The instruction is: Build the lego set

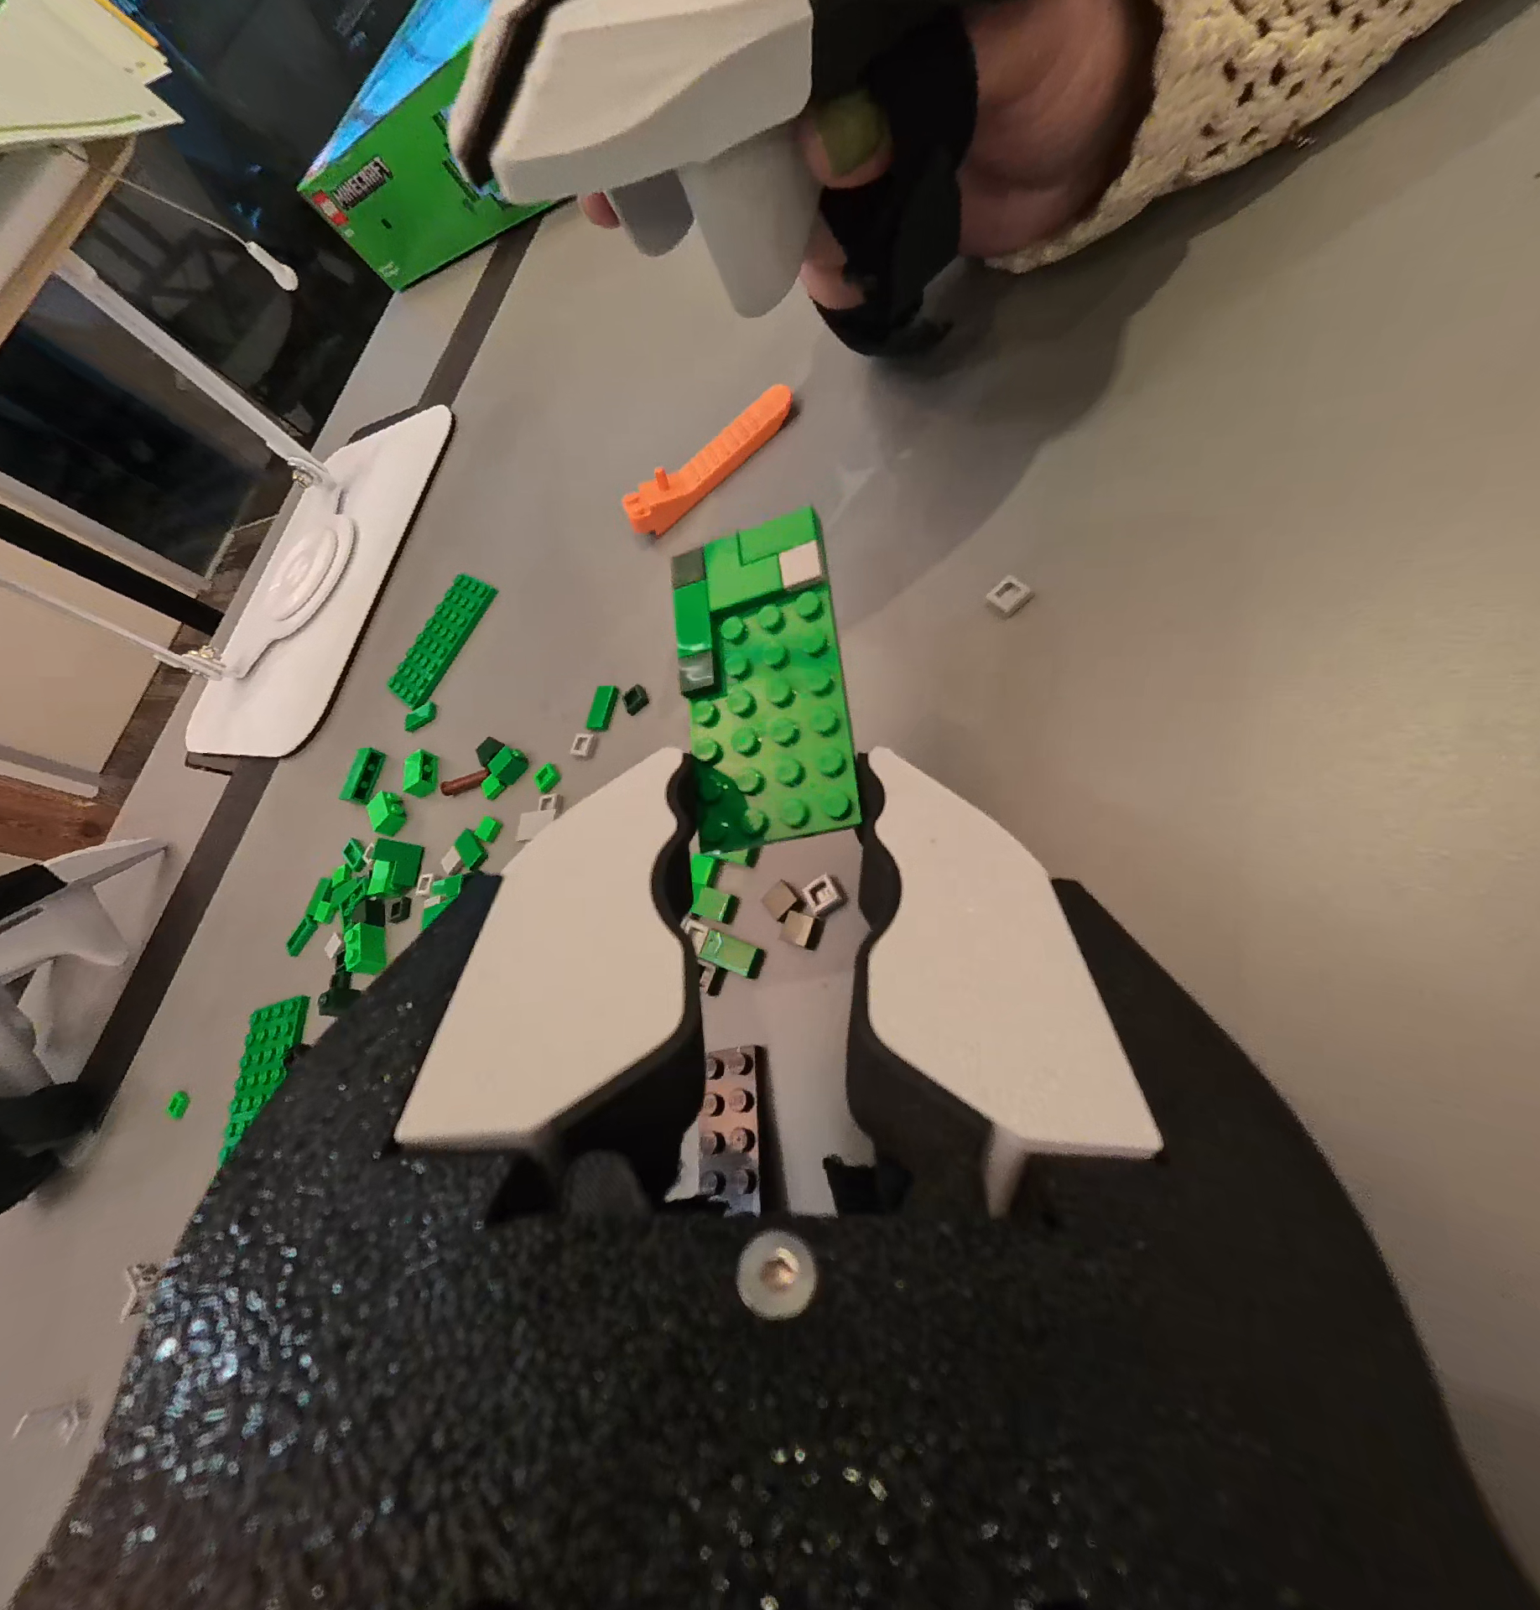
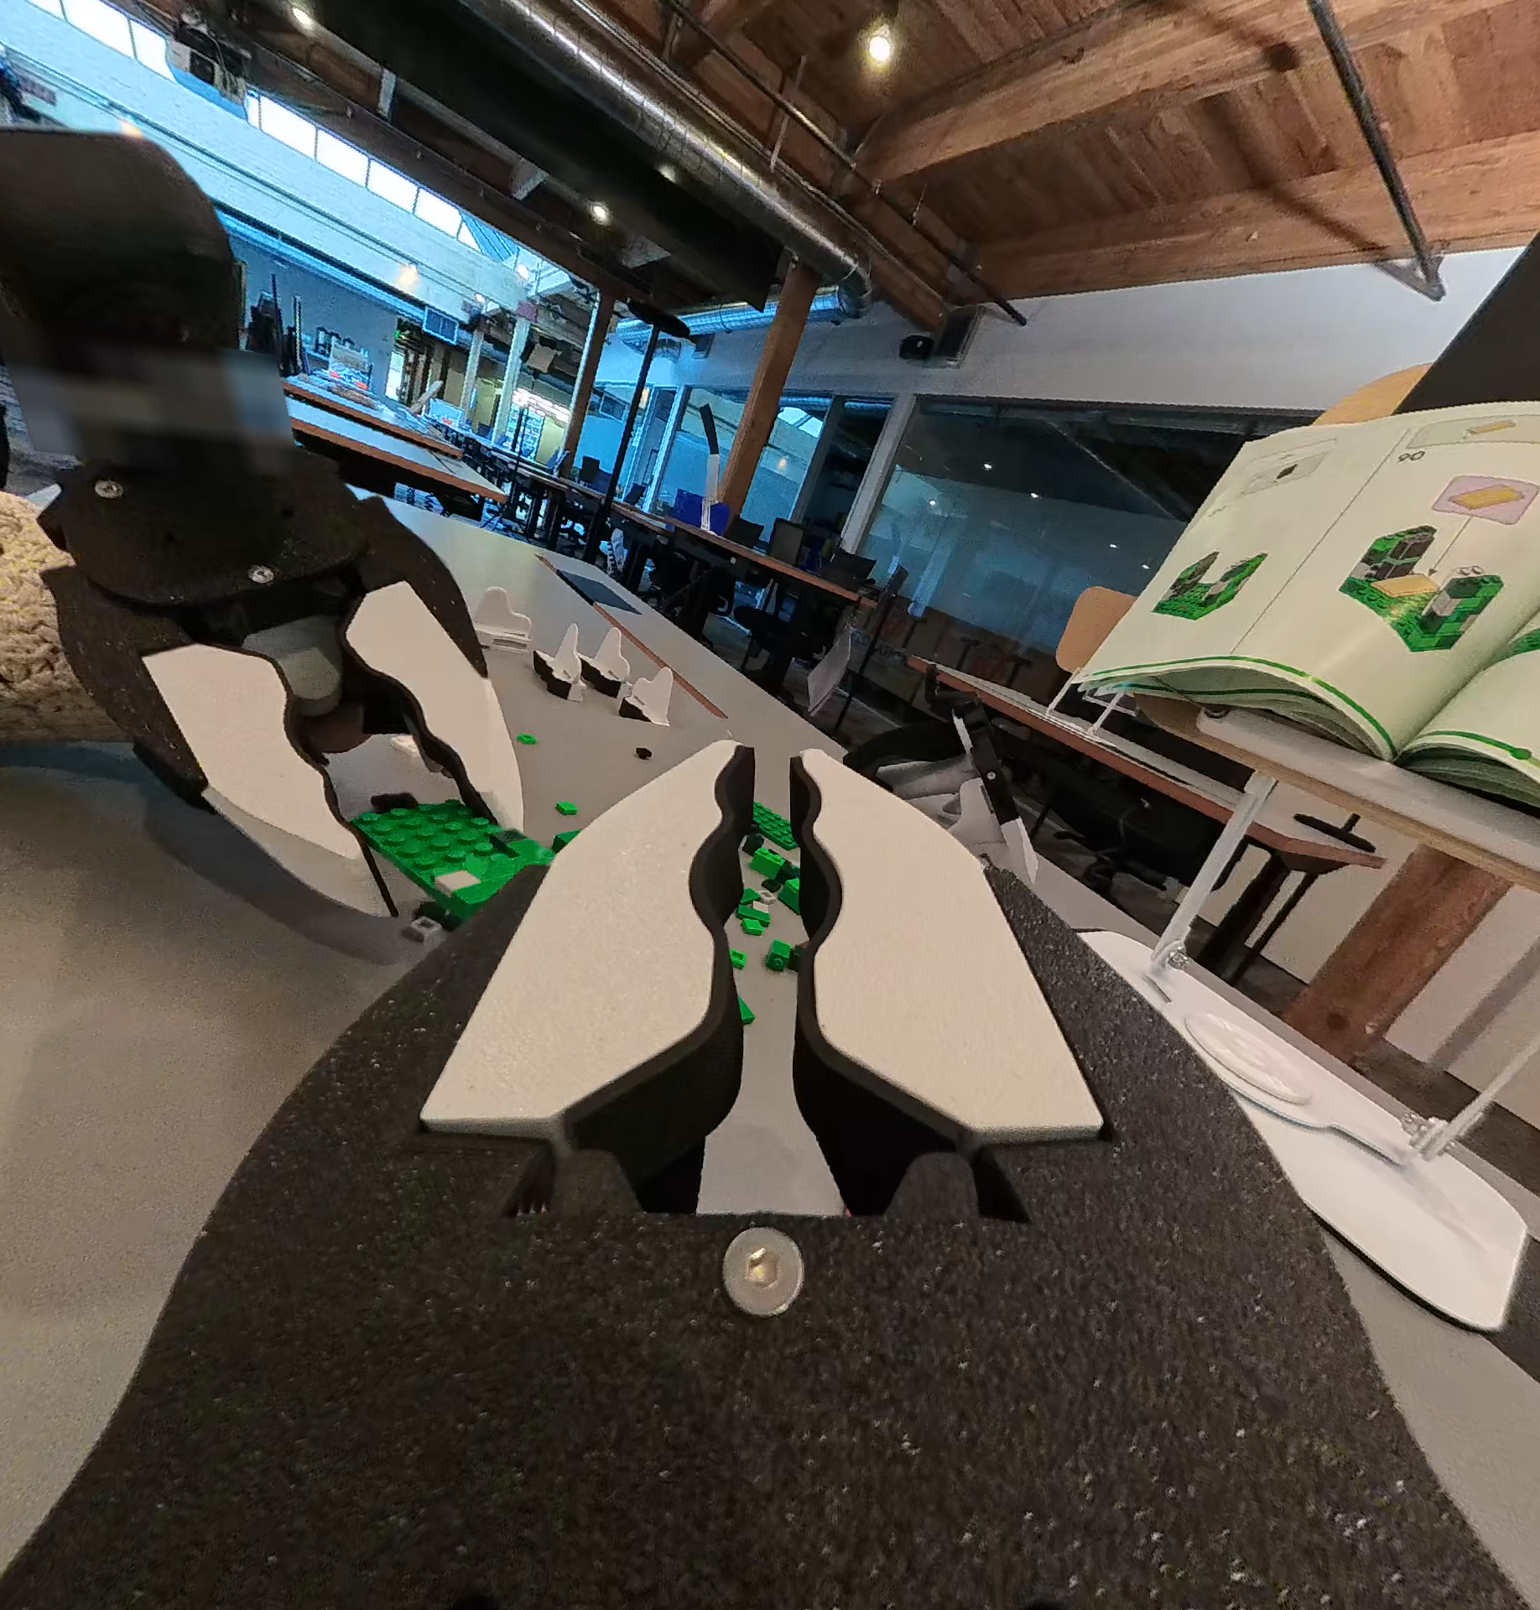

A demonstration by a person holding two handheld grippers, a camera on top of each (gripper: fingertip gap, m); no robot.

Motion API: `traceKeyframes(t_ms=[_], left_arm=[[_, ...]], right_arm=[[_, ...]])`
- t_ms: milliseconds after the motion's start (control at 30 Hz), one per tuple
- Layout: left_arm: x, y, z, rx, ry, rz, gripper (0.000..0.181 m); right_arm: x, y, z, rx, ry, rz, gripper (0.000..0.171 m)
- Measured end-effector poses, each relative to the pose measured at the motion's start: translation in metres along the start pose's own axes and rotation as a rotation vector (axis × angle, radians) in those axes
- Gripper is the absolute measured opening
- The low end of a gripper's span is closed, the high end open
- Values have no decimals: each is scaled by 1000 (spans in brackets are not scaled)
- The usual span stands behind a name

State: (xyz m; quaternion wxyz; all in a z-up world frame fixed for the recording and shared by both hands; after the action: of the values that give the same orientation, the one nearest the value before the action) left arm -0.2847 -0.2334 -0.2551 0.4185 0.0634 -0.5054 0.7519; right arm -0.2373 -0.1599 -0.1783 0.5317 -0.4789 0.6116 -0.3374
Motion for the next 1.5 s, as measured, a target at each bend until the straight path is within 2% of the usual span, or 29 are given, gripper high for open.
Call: traceKeyframes(t_ms=[700, 933, 1267, 1400, 1500], left_arm=[[-3, 5, -4, 28, 9, -14, 34], [4, -3, 1, -9, -57, -49, 34], [4, -2, 0, 0, -56, -52, 34], [36, 6, 11, 76, -271, -47, 34], [51, 24, 22, 149, -328, 10, 34]], right_arm=[[6, 2, -1, 12, -25, 31, 6], [9, 3, -1, 22, -40, 42, 0], [11, 2, 0, 19, -45, 56, 0], [9, 2, 1, 18, -42, 40, 0], [0, 8, 0, 59, 5, 22, 1]])
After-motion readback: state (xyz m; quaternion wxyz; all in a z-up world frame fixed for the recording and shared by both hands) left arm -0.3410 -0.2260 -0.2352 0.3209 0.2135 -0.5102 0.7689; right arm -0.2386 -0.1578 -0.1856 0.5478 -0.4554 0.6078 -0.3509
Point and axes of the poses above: each gripper's, where its closed fingertips meet, z back along the fingers, y out of its underside, x = y × z across the jaws, the point moved 1 cm from there along z, back along the fingers, and after that the axes turned 2 degrees about -z, right-handed, at the moved point
